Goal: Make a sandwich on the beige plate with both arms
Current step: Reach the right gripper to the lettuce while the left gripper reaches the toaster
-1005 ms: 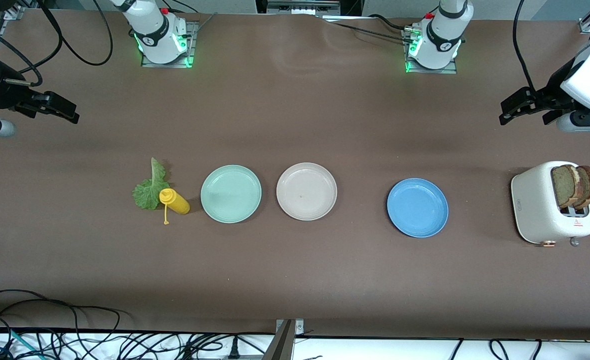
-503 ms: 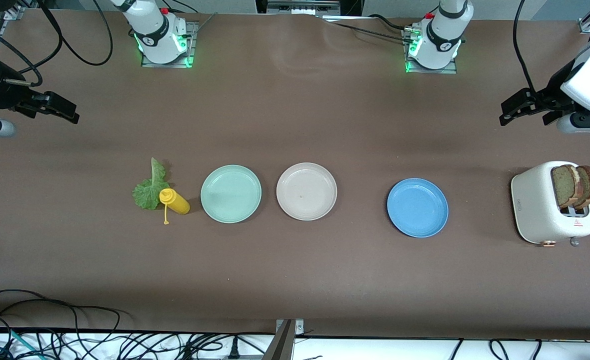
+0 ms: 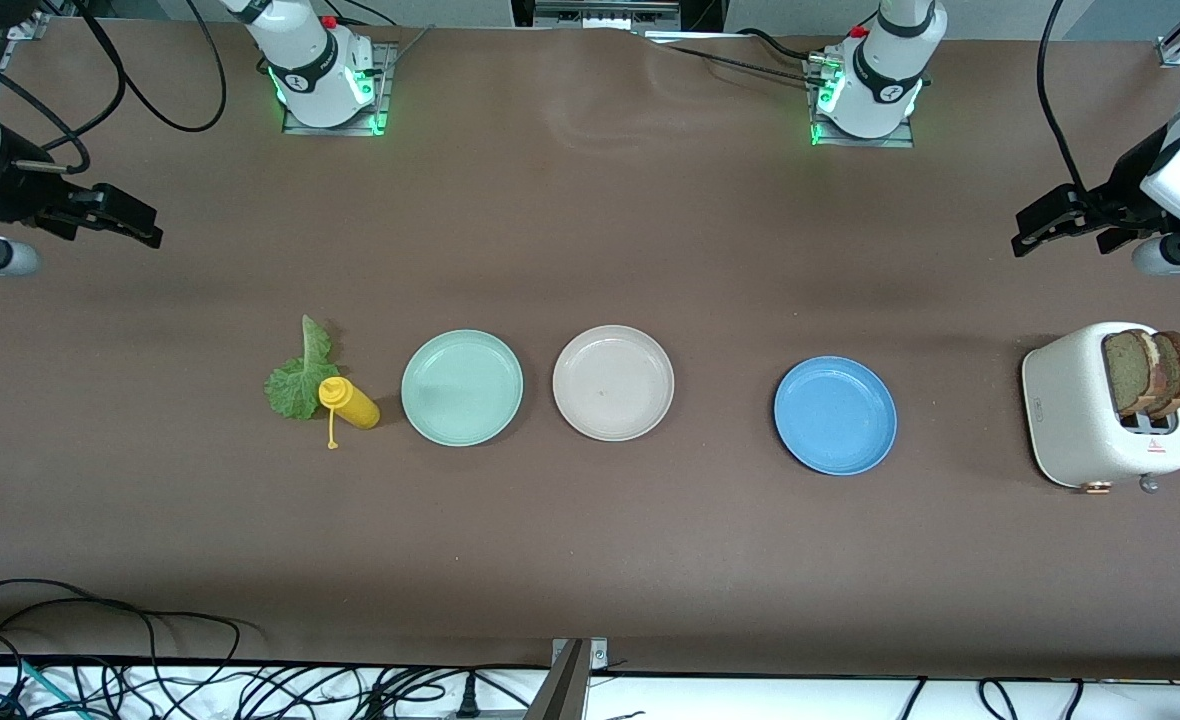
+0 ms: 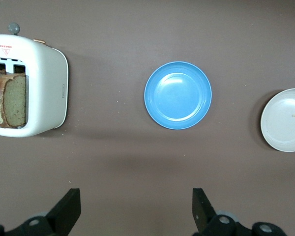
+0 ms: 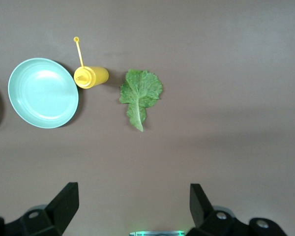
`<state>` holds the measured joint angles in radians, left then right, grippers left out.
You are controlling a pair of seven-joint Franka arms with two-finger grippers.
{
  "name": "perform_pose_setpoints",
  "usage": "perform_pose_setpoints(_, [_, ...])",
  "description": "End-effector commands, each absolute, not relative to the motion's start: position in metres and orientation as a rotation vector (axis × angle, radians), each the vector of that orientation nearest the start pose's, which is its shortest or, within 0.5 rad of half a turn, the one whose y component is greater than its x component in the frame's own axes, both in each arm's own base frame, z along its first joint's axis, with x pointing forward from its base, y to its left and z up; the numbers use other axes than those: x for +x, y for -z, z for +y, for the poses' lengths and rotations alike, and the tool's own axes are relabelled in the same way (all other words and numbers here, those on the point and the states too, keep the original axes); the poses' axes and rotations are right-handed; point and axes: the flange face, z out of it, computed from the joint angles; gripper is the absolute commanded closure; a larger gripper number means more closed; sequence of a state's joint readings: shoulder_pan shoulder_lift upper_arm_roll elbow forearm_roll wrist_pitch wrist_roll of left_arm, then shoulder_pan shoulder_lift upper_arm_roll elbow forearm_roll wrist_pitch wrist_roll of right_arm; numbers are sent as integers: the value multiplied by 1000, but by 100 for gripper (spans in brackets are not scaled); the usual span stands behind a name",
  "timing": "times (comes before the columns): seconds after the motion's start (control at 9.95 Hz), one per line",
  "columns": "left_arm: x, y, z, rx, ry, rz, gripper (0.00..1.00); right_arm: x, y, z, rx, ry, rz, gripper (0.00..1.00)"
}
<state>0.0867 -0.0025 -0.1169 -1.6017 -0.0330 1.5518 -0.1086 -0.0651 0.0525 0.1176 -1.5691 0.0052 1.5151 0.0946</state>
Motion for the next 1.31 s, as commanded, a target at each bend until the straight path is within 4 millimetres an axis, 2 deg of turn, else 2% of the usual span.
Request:
perform_pose_setpoints(0.0, [549, -611, -15, -3142, -80, -94, 0, 574, -559, 24, -3101, -204, -3, 0])
perform_pose_setpoints(0.1, [549, -611, -15, -3142, -80, -92, 0, 577, -549, 24, -3100, -223, -2, 0])
perform_pose_setpoints(0.3, [550, -610, -13, -3142, -82, -99, 0, 586, -516, 21, -3090, -310, 13, 0])
perform_pose_setpoints(0.6, [550, -610, -13, -3141, -82, -94, 0, 592, -469, 21, -3085, -334, 27, 0])
perform_pose_setpoints(0.8, [561, -592, 22, -3148, -117, -29, 0, 593, -440, 21, -3080, -369, 31, 0])
perform_pose_setpoints(0.9, [568, -574, 52, -3150, -165, -41, 0, 597, -425, 20, -3075, -394, 32, 0])
perform_pose_setpoints(1.21, [584, -529, 93, -3036, -231, -12, 0, 605, -381, 20, -3058, -476, 37, 0])
